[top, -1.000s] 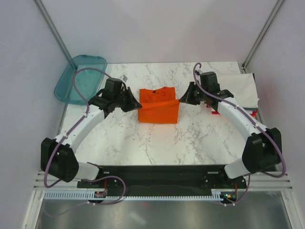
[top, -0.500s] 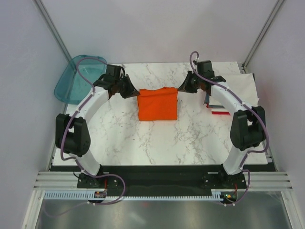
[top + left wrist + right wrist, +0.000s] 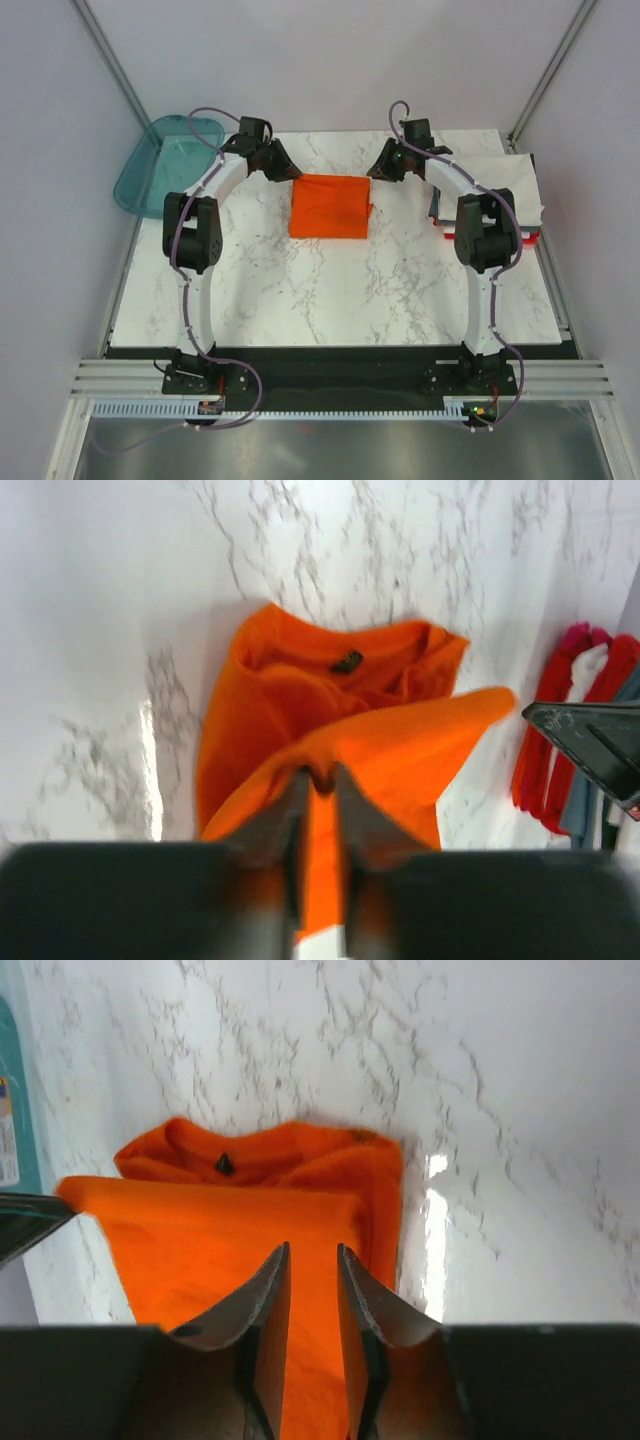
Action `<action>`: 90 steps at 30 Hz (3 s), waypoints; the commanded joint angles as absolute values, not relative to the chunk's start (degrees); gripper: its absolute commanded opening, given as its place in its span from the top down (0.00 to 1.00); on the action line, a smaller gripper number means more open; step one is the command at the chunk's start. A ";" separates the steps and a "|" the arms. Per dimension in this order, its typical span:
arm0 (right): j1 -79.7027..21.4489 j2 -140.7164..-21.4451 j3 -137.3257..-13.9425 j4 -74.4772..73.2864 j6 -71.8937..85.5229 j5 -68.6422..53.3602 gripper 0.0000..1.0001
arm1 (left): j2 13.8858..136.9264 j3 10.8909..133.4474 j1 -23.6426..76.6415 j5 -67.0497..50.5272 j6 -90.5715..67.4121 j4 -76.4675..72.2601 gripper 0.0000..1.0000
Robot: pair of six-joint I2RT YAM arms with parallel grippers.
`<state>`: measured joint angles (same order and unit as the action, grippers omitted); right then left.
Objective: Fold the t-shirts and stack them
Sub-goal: Fold the tshirt, then neatly place the folded tshirt to the corner
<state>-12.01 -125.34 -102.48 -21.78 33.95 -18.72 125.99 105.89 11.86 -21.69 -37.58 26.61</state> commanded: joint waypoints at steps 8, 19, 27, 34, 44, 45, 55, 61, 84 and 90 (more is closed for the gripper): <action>-10.81 -128.16 -100.66 -7.30 34.11 -18.90 0.46 | 126.31 104.08 10.72 -20.92 -33.49 15.83 0.12; -10.90 -129.28 -94.30 -4.75 32.87 -21.88 0.40 | 124.80 95.97 10.63 -22.94 -31.99 11.25 0.23; -11.25 -133.15 -96.85 -4.83 33.22 -23.03 0.51 | 128.41 97.47 10.37 -23.29 -32.17 11.34 0.32; -11.78 -136.23 -100.19 -5.89 33.40 -22.50 0.61 | 129.29 97.91 9.67 -23.91 -32.17 11.34 0.33; -11.78 -139.22 -104.06 -10.63 32.08 -18.63 1.00 | 131.83 99.40 9.32 -24.08 -31.99 11.69 0.35; -11.78 -139.31 -104.15 -10.63 31.99 -18.72 1.00 | 132.27 100.01 9.32 -24.17 -32.08 11.69 0.35; -11.69 -140.18 -105.29 -10.64 31.99 -19.51 1.00 | 137.55 104.67 9.40 -24.78 -36.38 12.39 0.55; -11.95 -140.71 -106.87 -10.63 32.78 -21.01 1.00 | 138.86 105.82 10.55 -23.64 -38.49 12.30 0.64; -12.04 -106.74 -93.62 -12.83 31.99 -21.45 1.00 | 104.60 87.28 18.97 -9.94 -38.50 6.15 0.98; -7.04 -91.09 -88.51 -15.11 32.52 -21.27 1.00 | 95.63 88.85 27.05 -5.01 -38.85 6.15 0.98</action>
